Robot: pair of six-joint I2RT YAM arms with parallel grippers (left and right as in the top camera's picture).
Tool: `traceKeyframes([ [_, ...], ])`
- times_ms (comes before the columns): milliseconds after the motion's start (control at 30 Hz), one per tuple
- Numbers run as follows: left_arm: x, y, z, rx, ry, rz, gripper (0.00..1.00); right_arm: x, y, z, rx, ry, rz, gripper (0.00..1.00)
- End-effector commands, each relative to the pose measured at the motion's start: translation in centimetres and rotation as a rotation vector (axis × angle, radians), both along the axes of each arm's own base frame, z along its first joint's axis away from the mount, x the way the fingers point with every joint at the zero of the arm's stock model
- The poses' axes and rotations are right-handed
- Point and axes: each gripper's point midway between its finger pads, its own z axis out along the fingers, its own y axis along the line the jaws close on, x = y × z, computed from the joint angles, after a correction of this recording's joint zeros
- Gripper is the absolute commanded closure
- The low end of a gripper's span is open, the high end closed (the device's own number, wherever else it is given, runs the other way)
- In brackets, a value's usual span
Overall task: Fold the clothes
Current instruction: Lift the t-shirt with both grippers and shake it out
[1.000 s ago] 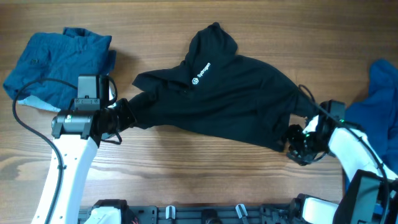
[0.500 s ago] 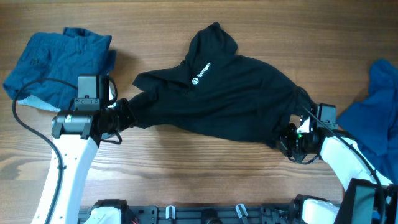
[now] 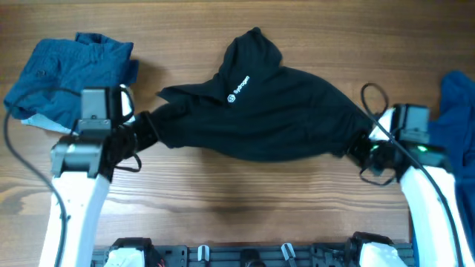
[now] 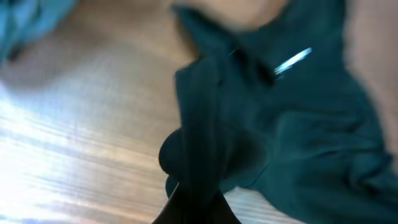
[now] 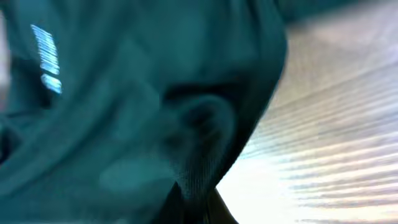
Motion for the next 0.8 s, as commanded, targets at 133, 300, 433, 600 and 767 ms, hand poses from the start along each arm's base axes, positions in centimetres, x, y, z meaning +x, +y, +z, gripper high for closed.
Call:
traceKeyframes([
  [133, -1.2, -0.3, 17.4, 0.053, -0.527, -0.100, 0.96, 1.3, -3.9, 17.7, -0.272, -0.409, -0.113, 0.96],
  [300, -5.0, -0.2, 28.3, 0.097, -0.831, -0.117, 0.96, -0.5, -5.0, 26.8, -0.347, -0.546, -0.179, 0.96],
  [433, -7.6, -1.1, 33.3, 0.122, -0.981, -0.194, 0.96, -1.8, -6.0, 31.2, -0.409, -0.598, -0.238, 0.96],
  [600, -9.7, -1.2, 36.3, 0.123, -1.067, -0.200, 0.96, -3.1, -5.8, 33.6, -0.415, -0.632, -0.240, 0.96],
  [767, -10.2, 0.0, 38.0, 0.179, -1.106, -0.136, 0.96, -2.6, -6.2, 33.2, -0.421, -0.606, -0.251, 0.96],
])
